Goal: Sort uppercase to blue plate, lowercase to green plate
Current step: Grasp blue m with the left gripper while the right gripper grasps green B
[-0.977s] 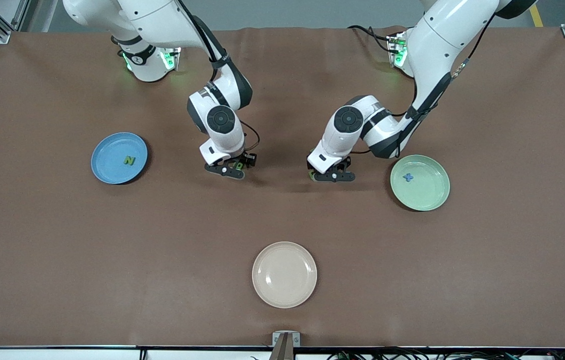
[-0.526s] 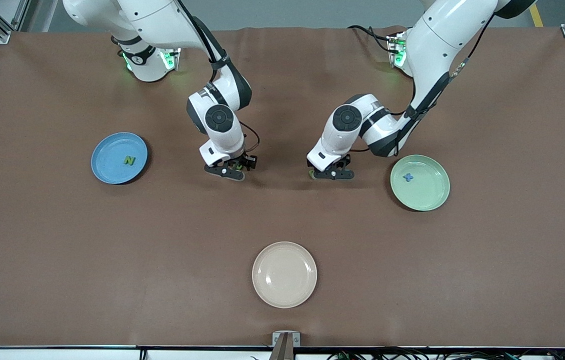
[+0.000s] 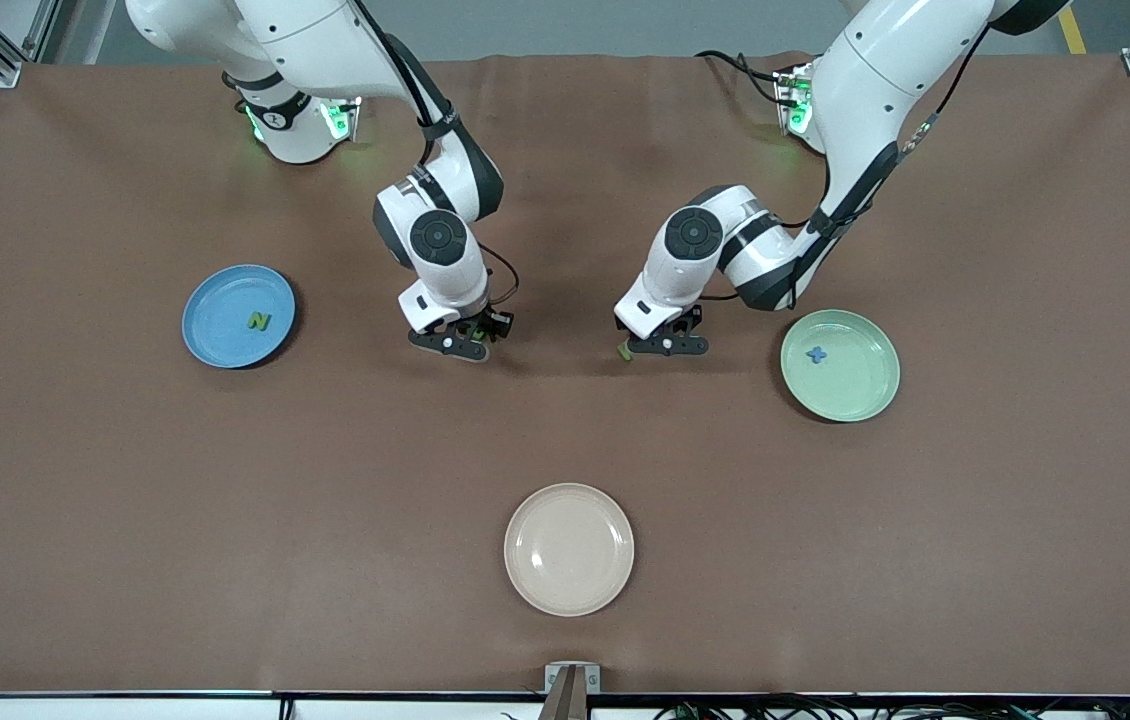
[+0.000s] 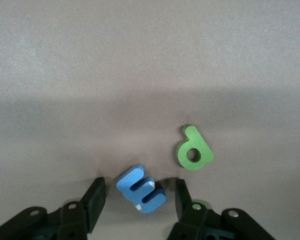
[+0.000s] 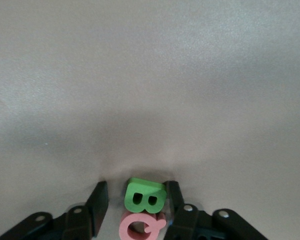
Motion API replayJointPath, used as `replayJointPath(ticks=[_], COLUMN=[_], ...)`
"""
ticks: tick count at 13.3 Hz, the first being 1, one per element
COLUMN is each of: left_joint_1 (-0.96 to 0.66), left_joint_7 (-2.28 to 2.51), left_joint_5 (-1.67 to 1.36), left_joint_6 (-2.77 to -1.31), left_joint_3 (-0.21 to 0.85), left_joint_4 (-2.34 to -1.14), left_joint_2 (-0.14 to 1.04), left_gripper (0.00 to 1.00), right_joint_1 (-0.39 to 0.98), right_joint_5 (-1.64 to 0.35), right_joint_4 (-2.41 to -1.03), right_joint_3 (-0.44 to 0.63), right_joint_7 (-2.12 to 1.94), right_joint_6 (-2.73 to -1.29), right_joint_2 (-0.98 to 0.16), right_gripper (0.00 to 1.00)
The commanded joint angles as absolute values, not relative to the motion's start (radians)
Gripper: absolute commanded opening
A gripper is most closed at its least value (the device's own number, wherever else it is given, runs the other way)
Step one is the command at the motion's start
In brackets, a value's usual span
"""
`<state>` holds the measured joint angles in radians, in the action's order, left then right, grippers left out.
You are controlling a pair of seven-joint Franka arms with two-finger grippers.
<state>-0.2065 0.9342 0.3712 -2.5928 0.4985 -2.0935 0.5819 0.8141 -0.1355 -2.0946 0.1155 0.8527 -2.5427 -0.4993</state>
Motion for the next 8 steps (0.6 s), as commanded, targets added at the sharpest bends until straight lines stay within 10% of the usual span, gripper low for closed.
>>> replayJointPath(ticks=[1,5,8], left_joint_1=[-0.207,-0.207,-0.207], left_joint_7=[0.954,0.959,0.959], left_joint_5=[0.394,0.393,0.393], left_joint_6=[-2.589,-2.589,-2.589], left_joint_3=[0.5,0.5,0.5], left_joint_4=[-2.114,-2.114,-2.111], left_joint_2=[0.555,0.563,0.565], left_gripper=[0.64,0.48,0.38], right_joint_1=[0.808,0.792,0.729], right_joint_5=[-0.13,-0.13,-0.13], right_joint_4=[-2.114,-2.115,-2.115], right_joint_3=[0.113,0.12,0.121], right_joint_7=[0.848,0.821,0.718], right_joint_6=[-2.551,-2.524,-2.444], right_joint_2=[-0.488,-0.48,-0.442], right_gripper=[0.44,0.03,0.0])
